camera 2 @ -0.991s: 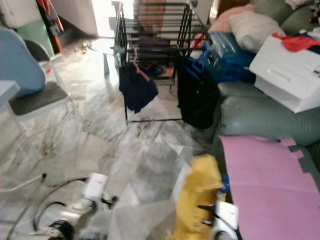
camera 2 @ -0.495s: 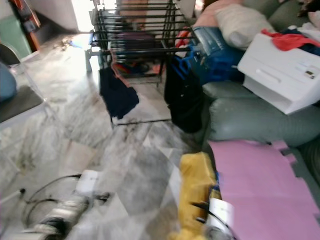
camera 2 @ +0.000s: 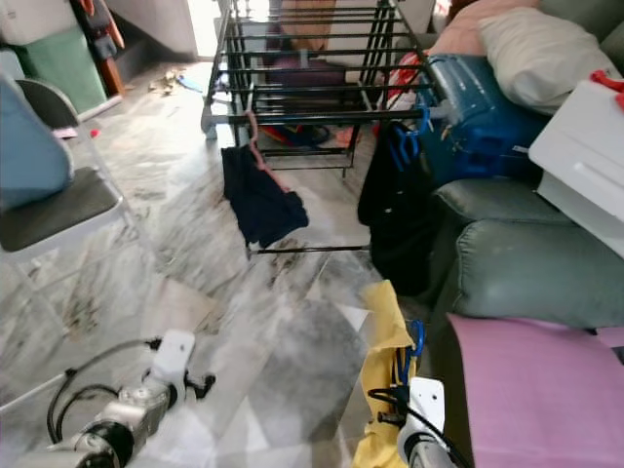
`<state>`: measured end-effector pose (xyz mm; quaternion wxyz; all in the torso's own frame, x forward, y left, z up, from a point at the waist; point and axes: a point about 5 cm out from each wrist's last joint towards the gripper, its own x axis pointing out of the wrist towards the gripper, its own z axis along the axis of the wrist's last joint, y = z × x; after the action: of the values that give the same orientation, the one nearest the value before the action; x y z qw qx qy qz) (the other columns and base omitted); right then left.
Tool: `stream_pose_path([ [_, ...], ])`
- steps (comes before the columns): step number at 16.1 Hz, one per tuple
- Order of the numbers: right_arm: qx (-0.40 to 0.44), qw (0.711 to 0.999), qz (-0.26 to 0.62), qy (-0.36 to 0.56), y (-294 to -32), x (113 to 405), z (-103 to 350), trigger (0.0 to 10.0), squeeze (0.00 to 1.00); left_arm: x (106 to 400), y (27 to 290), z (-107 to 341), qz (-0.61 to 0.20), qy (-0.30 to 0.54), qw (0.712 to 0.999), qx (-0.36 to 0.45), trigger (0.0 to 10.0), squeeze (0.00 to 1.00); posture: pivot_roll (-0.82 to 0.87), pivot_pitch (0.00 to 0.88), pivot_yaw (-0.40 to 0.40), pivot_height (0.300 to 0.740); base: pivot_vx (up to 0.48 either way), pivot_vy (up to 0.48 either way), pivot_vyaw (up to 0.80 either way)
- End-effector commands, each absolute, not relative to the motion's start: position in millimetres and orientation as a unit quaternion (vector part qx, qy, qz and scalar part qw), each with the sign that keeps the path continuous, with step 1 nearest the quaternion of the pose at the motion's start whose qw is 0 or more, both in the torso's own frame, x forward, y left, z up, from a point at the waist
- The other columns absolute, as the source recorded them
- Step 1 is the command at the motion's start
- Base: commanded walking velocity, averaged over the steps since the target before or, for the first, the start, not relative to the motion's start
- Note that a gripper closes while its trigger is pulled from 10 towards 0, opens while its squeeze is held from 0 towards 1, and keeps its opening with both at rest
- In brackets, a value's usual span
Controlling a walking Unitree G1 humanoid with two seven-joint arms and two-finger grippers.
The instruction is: Hang hanger
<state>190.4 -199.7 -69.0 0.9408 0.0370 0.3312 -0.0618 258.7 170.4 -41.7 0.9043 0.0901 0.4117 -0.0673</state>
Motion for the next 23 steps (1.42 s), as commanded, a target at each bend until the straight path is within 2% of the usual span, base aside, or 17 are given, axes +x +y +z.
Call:
stream_pose_path([
  [1, 0.026, 0.943, -0.074, 0.322, -212.0, 189.7, -66.2, 10.0, 0.0, 254.0, 162.9, -45.9, -0.076, 0.421, 0.9, 0.087, 10.0, 0.0, -0.04, 0.0, -0.024, 0.74, 0.292, 0.289, 0.0],
  [6, -0.01, 0.958, -0.062, 0.278, -224.2, 209.4, -49.6, 10.0, 0.0, 250.7, 168.0, -47.9, -0.067, 0.425, 0.898, 0.09, 10.0, 0.0, -0.05, 0.0, -0.022, 0.74, 0.282, 0.28, 0.0],
  [9, -0.02, 0.966, -0.083, 0.243, -241.0, 227.4, -32.5, 10.0, 0.0, 249.8, 169.1, -48.3, -0.072, 0.426, 0.897, 0.091, 10.0, 0.0, -0.05, 0.0, -0.021, 0.74, 0.326, 0.282, 0.0],
  [13, -0.024, 0.974, -0.099, 0.2, -256.8, 248.0, -10.5, 10.0, 0.0, 249.4, 169.0, -48.5, -0.078, 0.425, 0.897, 0.089, 10.0, 0.0, -0.06, 0.0, -0.019, 0.74, 0.44, 0.0, 0.0],
  [17, -0.032, 0.979, -0.067, 0.188, -261.8, 262.9, 4.2, 10.0, 0.0, 249.5, 168.2, -48.4, -0.085, 0.425, 0.896, 0.097, 10.0, 0.0, -0.06, 0.0, -0.011, 0.74, 0.442, 0.0, 0.0],
  [18, -0.028, 0.979, -0.06, 0.191, -261.1, 264.4, 4.8, 10.0, 0.0, 249.6, 167.9, -48.4, -0.087, 0.424, 0.896, 0.098, 10.0, 0.0, -0.06, 0.0, -0.011, 0.74, 0.442, 0.0, 0.0],
  [20, -0.034, 0.965, -0.057, 0.253, -255.6, 257.0, -10.3, 10.0, 0.0, 249.4, 168.2, -48.5, -0.088, 0.426, 0.895, 0.102, 10.0, 0.0, -0.06, 0.0, -0.009, 0.74, 0.403, 0.0, 0.0],
  [23, -0.026, 0.942, -0.063, 0.33, -240.7, 230.4, -40.1, 10.0, 0.0, 248.9, 166.9, -49.0, -0.09, 0.428, 0.894, 0.103, 10.0, 0.0, -0.05, 0.0, -0.013, 0.74, 0.0, 0.0, 0.0],
])
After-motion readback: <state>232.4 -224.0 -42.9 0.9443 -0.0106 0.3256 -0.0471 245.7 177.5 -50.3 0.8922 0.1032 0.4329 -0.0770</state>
